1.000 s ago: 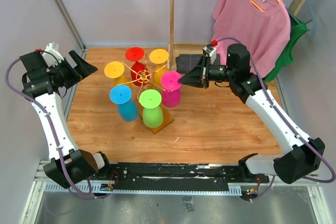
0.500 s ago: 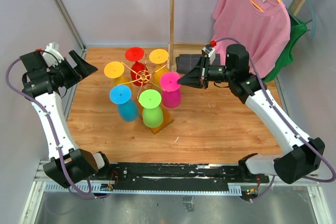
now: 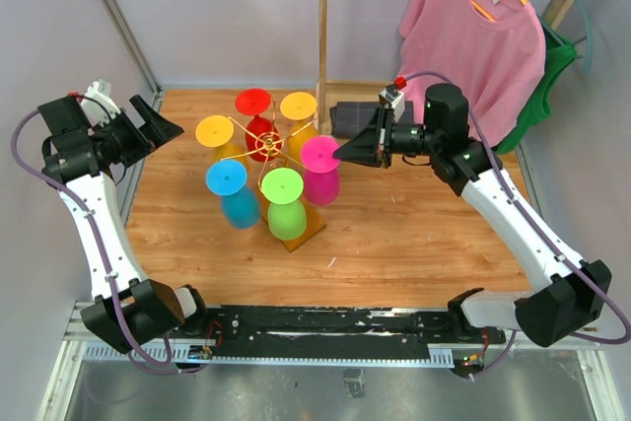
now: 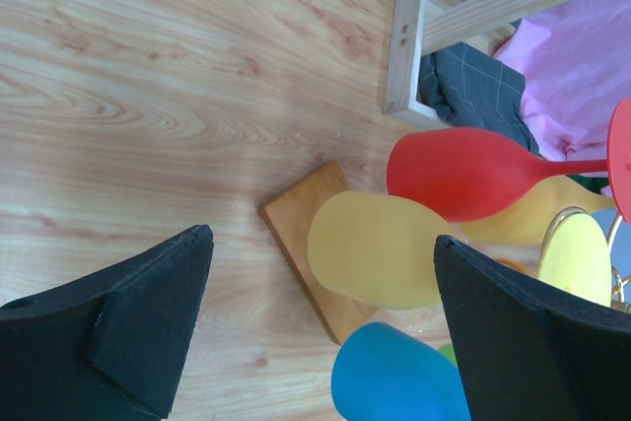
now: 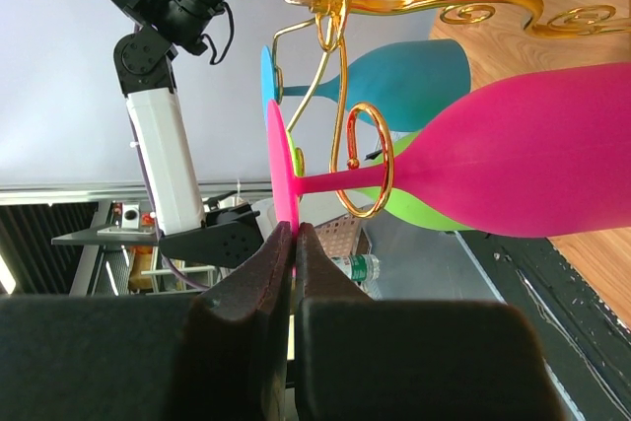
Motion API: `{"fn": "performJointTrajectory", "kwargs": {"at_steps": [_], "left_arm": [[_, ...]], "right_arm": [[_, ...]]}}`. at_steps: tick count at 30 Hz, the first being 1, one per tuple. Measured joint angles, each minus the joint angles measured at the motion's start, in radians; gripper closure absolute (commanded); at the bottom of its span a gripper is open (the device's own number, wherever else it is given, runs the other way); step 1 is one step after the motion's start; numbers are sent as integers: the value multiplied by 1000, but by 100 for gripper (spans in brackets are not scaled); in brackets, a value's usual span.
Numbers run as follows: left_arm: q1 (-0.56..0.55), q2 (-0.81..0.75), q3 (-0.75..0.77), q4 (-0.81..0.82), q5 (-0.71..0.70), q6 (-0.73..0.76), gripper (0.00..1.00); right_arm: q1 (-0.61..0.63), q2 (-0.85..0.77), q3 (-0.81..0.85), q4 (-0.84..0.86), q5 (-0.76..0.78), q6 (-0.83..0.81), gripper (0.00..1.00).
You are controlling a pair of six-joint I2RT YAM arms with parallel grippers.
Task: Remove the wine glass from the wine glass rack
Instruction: Pick up the wine glass from the wine rack.
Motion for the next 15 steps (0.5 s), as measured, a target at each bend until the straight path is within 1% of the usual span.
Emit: {"fn": "performJointTrajectory", "kwargs": {"at_steps": [15], "left_arm": [[0, 0, 0, 0, 0, 3, 1]], "right_arm": [[28, -6, 13, -10, 5, 0, 99]]}}
